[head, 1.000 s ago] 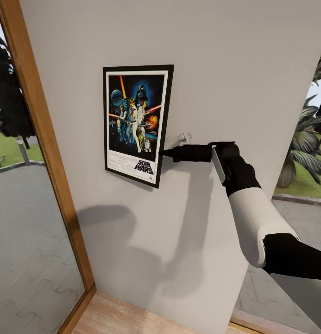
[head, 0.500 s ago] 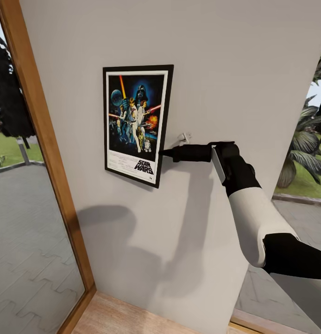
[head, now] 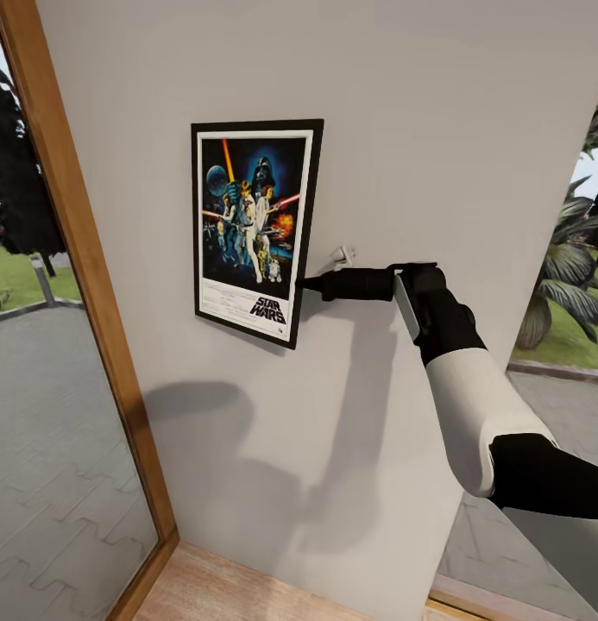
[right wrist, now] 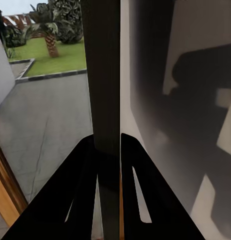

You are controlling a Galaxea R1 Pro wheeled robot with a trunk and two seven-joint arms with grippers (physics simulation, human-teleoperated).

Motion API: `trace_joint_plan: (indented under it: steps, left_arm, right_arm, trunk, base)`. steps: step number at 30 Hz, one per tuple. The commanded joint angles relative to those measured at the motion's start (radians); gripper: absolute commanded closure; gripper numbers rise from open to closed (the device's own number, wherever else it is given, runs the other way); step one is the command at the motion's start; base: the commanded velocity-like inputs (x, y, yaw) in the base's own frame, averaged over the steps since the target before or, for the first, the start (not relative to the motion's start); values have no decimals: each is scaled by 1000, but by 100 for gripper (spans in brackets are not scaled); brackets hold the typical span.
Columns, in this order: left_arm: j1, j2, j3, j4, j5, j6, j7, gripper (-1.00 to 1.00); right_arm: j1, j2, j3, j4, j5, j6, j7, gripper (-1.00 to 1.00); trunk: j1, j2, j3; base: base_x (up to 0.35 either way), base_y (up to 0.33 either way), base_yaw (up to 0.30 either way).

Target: Pick up the poster from the kitchen countertop and hang it on one of the wall nails in the kitchen.

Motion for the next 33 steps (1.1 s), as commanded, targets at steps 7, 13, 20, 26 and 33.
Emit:
trace_joint_plan:
  steps: [7, 13, 20, 26, 33]
  left_arm:
    - [0, 0, 3, -1, 4, -1, -7, -100]
    - [1, 0, 3, -2, 4, -1, -7, -100]
    - [0, 0, 3, -1, 4, -1, -7, -100]
    - [1, 0, 3, -1, 4, -1, -7, -100]
    - [1, 0, 3, -2, 4, -1, -7, -100]
  right_arm:
    - [0, 1, -2, -2, 6, 7, 6, 100]
    - [0, 1, -2, -3, 6, 7, 6, 100]
    - [-1, 2, -2, -3, 6, 7, 6, 100]
    - [-2, 7, -2, -3, 6, 7, 5, 100]
    - [-6, 13, -2, -3, 7, 7, 5, 100]
  trunk:
    - [0, -1, 0]
    - [0, -1, 0]
    - [0, -1, 0]
    - [0, -1, 0]
    - [0, -1, 0]
  base:
    - [8, 0, 0]
    - [7, 0, 0]
    - [1, 0, 0]
    - [0, 0, 0]
    - [0, 0, 0]
